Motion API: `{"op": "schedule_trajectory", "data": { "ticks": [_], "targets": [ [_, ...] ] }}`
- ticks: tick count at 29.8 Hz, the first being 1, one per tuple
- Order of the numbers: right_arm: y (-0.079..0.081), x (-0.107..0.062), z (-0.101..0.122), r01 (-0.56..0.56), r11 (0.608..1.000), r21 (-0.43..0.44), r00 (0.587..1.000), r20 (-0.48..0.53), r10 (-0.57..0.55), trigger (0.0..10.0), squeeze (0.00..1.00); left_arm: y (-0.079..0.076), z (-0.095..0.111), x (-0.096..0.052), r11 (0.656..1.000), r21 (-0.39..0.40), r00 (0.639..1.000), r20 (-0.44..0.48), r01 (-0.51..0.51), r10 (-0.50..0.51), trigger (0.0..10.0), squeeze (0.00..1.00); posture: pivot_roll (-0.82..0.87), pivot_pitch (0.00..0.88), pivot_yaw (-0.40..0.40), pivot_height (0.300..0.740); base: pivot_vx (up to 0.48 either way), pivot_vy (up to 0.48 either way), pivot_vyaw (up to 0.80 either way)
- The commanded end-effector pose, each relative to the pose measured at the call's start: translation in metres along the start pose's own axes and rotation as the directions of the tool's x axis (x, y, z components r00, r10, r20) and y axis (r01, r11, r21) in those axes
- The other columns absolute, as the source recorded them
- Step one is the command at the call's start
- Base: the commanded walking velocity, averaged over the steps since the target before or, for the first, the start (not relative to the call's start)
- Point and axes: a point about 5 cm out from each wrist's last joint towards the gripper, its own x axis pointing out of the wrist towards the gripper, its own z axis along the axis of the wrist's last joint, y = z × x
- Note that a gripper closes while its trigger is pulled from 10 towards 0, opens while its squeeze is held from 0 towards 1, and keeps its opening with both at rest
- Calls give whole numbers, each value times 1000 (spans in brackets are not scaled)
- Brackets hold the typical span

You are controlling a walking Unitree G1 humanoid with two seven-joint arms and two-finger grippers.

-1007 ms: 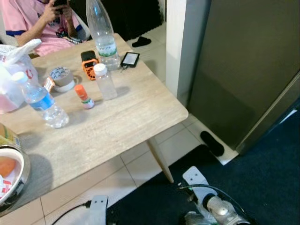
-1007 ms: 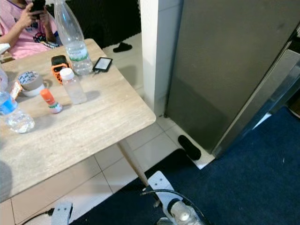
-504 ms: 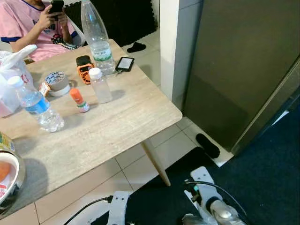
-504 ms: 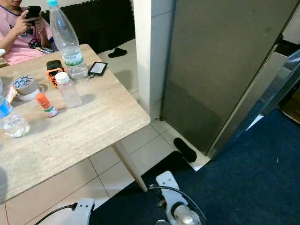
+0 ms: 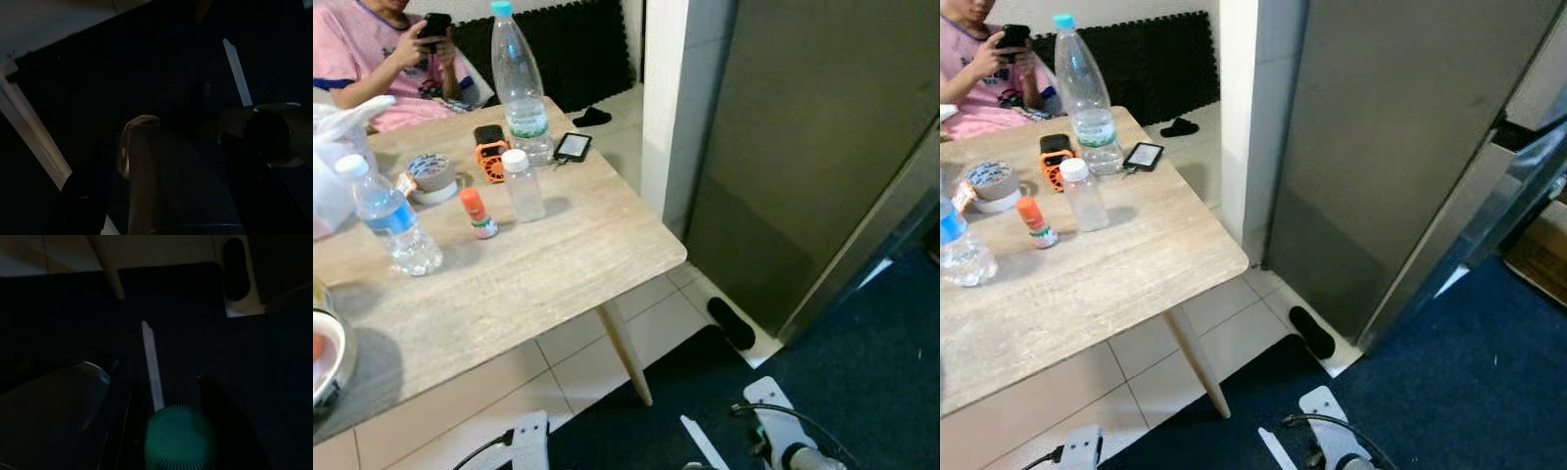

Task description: Restocking fridge

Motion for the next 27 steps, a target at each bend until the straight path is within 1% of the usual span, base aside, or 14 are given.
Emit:
{"op": "schedule_trajectory", "data": {
  "ticks": [1, 6, 7, 9, 11, 17, 22, 27],
  "targets": [
    [4, 0, -2, -1, 1000, 25, 1000, -10, 1, 10000, 0, 9, -4, -3, 1000, -3, 999, -19, -26, 26, 10000, 0, -43, 22, -17, 740, 0, -304, 0],
    [11, 2, 0, -13, 999, 33, 1000, -1, 13, 10000, 0, 13, -2, -4, 999, -14, 999, -12, -37, 37, 10000, 0, -42, 22, -16, 740, 0, -311, 0],
    [13, 2, -1, -21, 999, 29, 1000, -3, 21, 10000, 0, 13, -2, -4, 999, -18, 999, -11, -38, 38, 10000, 0, -41, 21, -17, 740, 0, -334, 0],
    [13, 2, -1, -21, 999, 29, 1000, -3, 21, 10000, 0, 13, -2, -4, 999, -18, 999, -11, -38, 38, 10000, 0, -41, 21, -17, 740, 0, -334, 0],
    [16, 1, -5, -34, 999, 16, 999, -16, 34, 10000, 0, 12, -2, -3, 999, -27, 999, -9, -35, 35, 10000, 0, -43, 22, -16, 740, 0, -338, 0],
    [12, 0, -8, -25, 999, 28, 999, -31, 25, 10000, 0, 6, 3, -1, 999, -42, 1000, 4, -19, 20, 10000, 0, -36, 35, -15, 740, 0, -351, 0],
    [12, 0, -7, -20, 999, 39, 999, -30, 21, 10000, 0, 7, 4, -1, 999, -44, 1000, 8, -18, 19, 10000, 0, -31, 40, -1, 740, 0, -354, 0],
    [16, 1, -5, -23, 999, 49, 999, -23, 24, 10000, 0, 11, 2, -2, 999, -33, 1000, -1, -23, 23, 10000, 0, -27, 52, 10, 740, 0, -358, 0]
  ]
}}
